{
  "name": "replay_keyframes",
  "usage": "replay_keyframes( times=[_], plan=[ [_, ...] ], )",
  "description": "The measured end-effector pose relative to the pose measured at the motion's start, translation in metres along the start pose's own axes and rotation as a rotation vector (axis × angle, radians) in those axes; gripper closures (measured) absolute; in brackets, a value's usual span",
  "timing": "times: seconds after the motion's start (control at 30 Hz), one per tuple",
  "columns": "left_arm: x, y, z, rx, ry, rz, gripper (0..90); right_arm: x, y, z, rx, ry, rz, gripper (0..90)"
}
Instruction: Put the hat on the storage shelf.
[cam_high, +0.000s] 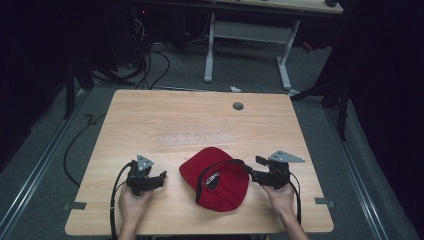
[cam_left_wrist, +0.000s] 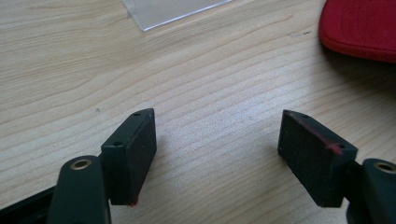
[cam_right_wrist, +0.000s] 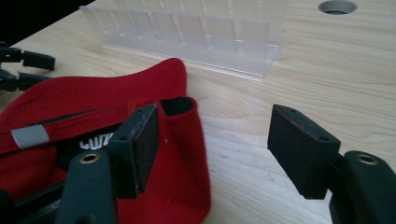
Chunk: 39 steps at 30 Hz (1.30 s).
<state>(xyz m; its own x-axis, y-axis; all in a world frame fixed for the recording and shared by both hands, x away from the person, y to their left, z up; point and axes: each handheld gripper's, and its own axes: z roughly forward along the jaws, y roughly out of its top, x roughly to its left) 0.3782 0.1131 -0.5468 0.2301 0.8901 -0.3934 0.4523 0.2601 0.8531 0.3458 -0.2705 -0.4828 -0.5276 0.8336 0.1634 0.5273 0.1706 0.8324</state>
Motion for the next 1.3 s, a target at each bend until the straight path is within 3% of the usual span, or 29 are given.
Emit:
replay_keyframes(
  times=[0.37,0.87,1.1,1.3],
  plan=[
    [0.0,0.0,0.0,0.001,-0.001,0.0,27.9,0.01,0.007,0.026,0.054,0.057,-0.027,32.5],
    [0.0,0.0,0.0,0.002,-0.002,0.001,27.6,0.008,0.001,0.061,0.122,0.11,-0.023,34.9],
    [0.0,0.0,0.0,0.002,-0.002,0.001,27.6,0.008,-0.004,0.072,0.161,0.13,-0.024,39.7],
    [0.0,0.0,0.0,0.001,-0.002,0.0,27.6,0.009,-0.007,0.076,0.184,0.141,-0.026,49.2]
  ],
)
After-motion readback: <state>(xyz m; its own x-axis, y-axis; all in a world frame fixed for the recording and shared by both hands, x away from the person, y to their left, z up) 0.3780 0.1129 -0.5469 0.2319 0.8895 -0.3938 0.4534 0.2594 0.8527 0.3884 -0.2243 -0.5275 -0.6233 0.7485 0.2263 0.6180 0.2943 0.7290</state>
